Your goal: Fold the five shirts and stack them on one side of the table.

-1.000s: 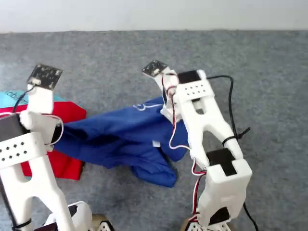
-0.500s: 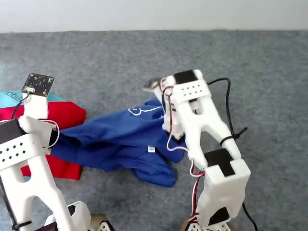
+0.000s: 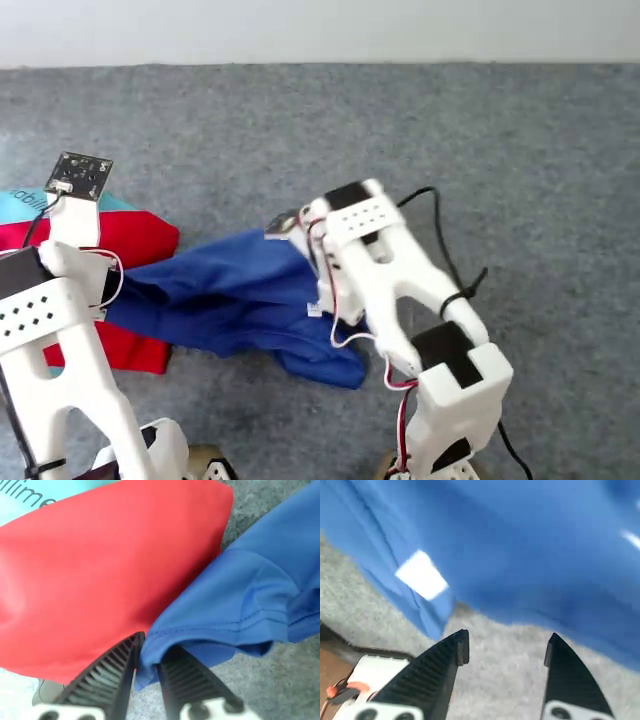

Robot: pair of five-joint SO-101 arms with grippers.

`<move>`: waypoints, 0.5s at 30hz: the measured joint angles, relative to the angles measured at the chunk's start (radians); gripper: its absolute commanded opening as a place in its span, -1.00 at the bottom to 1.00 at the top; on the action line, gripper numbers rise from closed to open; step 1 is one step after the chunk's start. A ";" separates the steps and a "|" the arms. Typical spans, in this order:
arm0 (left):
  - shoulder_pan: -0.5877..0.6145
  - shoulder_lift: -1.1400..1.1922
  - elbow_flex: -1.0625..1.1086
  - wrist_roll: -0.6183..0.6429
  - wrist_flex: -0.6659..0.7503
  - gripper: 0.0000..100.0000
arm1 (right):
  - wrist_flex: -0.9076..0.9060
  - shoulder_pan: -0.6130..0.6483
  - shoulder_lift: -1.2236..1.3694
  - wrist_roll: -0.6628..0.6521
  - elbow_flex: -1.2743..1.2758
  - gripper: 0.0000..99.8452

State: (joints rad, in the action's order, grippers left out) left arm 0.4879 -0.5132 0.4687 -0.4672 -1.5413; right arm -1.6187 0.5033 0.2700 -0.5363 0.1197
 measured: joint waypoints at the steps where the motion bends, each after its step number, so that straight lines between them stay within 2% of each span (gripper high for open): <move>1: 0.000 0.000 0.000 0.000 0.000 -0.97 | 0.028 0.011 0.000 0.000 0.025 -0.48; 10: 0.003 0.000 0.000 0.000 0.000 -0.97 | 0.224 0.025 0.046 0.002 0.124 -0.51; 15: 0.003 0.000 0.000 0.000 0.000 -0.97 | 0.242 -0.002 0.124 0.008 0.063 -0.85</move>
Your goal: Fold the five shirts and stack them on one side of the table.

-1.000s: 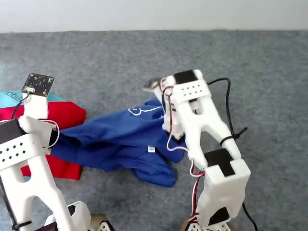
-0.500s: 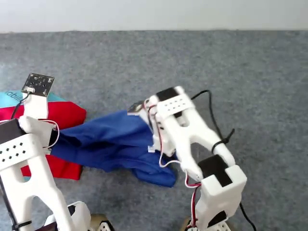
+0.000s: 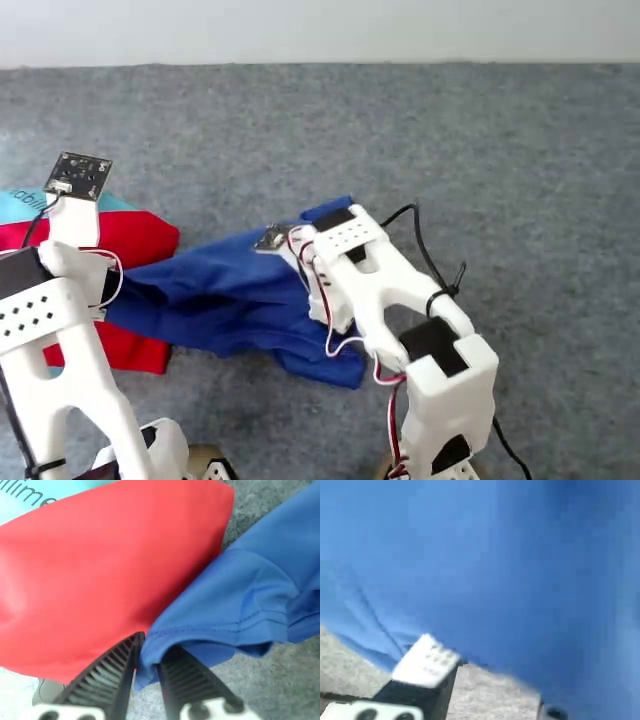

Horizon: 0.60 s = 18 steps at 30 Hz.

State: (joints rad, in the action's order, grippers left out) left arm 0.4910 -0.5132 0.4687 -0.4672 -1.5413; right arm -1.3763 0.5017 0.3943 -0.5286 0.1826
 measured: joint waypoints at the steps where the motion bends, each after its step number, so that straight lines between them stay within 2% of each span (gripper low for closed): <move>1: 0.000 0.000 0.000 0.000 0.000 -0.97 | 0.000 -0.017 0.012 0.000 -0.020 -0.92; 3: 0.000 0.000 0.000 0.000 0.000 -0.97 | -0.003 -0.046 0.037 0.000 -0.061 -0.98; 8: 0.000 0.000 0.000 0.000 0.000 -0.97 | -0.072 -0.103 0.095 0.000 -0.146 -0.98; 18: 0.000 -0.003 0.026 0.000 0.000 -0.97 | -0.371 -0.215 0.094 -0.026 -0.445 -0.98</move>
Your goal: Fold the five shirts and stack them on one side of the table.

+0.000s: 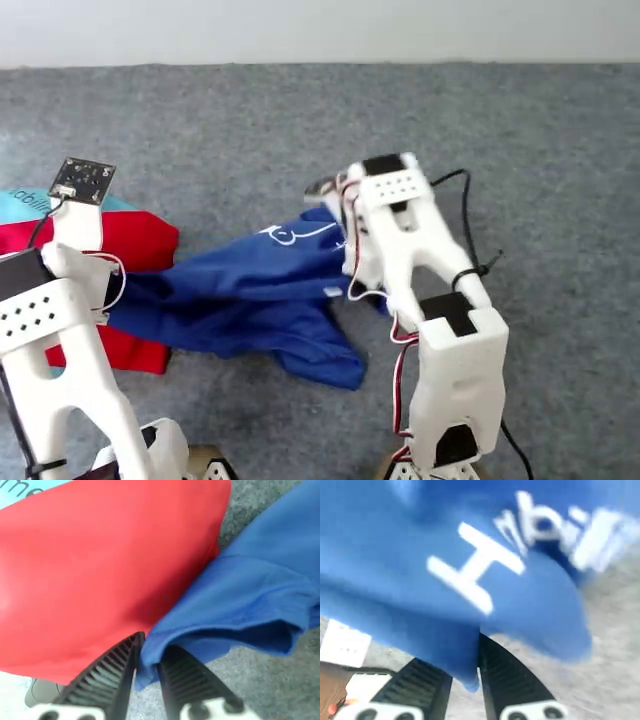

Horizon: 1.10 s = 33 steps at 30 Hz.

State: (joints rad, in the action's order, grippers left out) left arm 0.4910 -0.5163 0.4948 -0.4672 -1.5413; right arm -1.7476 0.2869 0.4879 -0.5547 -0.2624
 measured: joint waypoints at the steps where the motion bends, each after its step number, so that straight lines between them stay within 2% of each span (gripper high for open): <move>1: 0.000 0.000 -0.012 0.000 0.000 -0.97 | -0.003 -0.009 -0.018 -0.003 -0.029 -0.98; 9: -0.002 0.000 -0.275 0.000 0.000 -0.97 | -0.003 -0.046 -0.362 -0.063 -0.121 -0.98; 16: -0.017 -0.003 -0.583 0.000 0.032 -0.97 | 0.032 -0.069 -0.617 -0.075 -0.330 -0.98; 20: -0.072 -0.008 -0.706 0.000 0.124 -0.97 | 0.106 -0.129 -0.655 -0.078 -0.474 -0.98; 24: -0.143 -0.008 -0.822 0.000 0.252 -0.97 | 0.138 -0.169 -0.669 -0.147 -0.603 -0.98; 33: -0.238 -0.008 -0.931 -0.002 0.589 -0.97 | 0.143 -0.206 -0.683 -0.276 -0.844 -0.98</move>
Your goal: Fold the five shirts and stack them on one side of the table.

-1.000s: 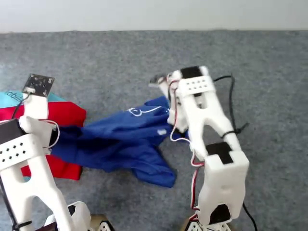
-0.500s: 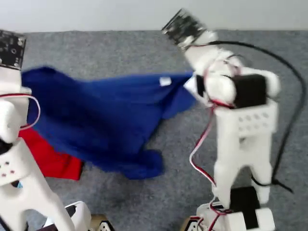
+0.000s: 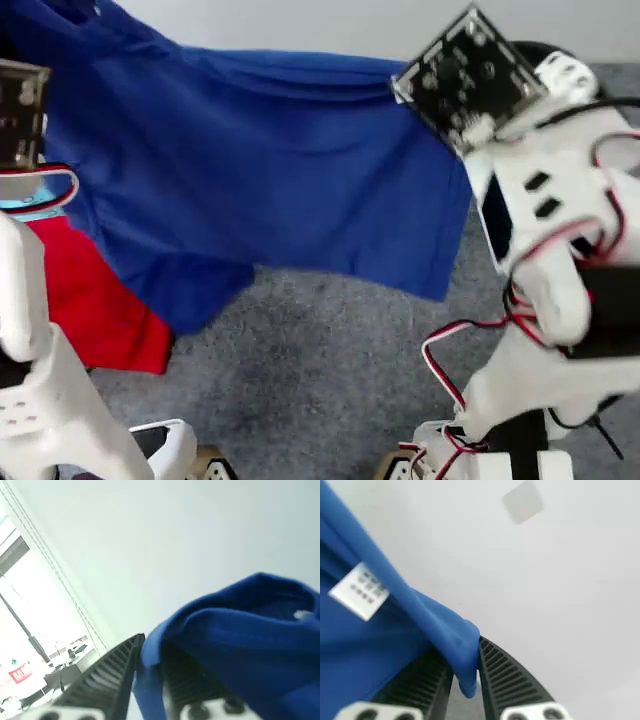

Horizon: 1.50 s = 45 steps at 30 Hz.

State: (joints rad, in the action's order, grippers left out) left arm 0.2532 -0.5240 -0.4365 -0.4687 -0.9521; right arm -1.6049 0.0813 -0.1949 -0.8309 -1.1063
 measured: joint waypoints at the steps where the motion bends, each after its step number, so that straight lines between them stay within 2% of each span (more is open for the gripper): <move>1: -0.009 0.000 -0.009 -0.009 0.015 -0.97 | 0.000 -0.014 -0.002 -0.003 -0.011 -0.98; 9: -0.124 -0.003 -0.114 -0.209 0.025 -0.97 | -0.103 -0.135 -0.025 -0.005 -0.029 -0.98; 14: -0.175 -0.008 -0.245 -0.245 -0.086 -0.97 | -0.150 -0.161 -0.123 -0.005 -0.031 -0.98; 23: -0.184 -0.025 -0.451 -0.252 -0.284 -0.97 | -0.150 -0.318 -0.256 -0.015 -0.011 -0.98; 28: -0.186 -0.025 -0.354 -0.252 -0.313 -0.97 | -0.150 -0.322 -0.253 -0.048 0.227 -0.98; 34: -0.249 -0.012 0.031 -0.342 -0.311 -0.97 | -0.109 -0.278 -0.235 -0.049 0.658 -0.98; 38: -0.293 -0.008 0.354 -0.368 -0.164 -0.97 | 0.104 -0.261 -0.235 -0.051 0.985 -0.98; 42: -0.301 0.018 0.647 -0.370 0.149 -0.97 | 0.411 -0.256 -0.233 -0.051 1.278 -0.98; 45: -0.301 0.112 0.758 -0.373 0.381 -0.97 | 0.658 -0.255 -0.232 -0.052 1.444 -0.98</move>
State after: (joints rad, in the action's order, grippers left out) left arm -0.0476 -0.4120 0.3214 -0.8416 -0.5715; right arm -0.9467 -0.1734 -0.4266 -0.8830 0.3376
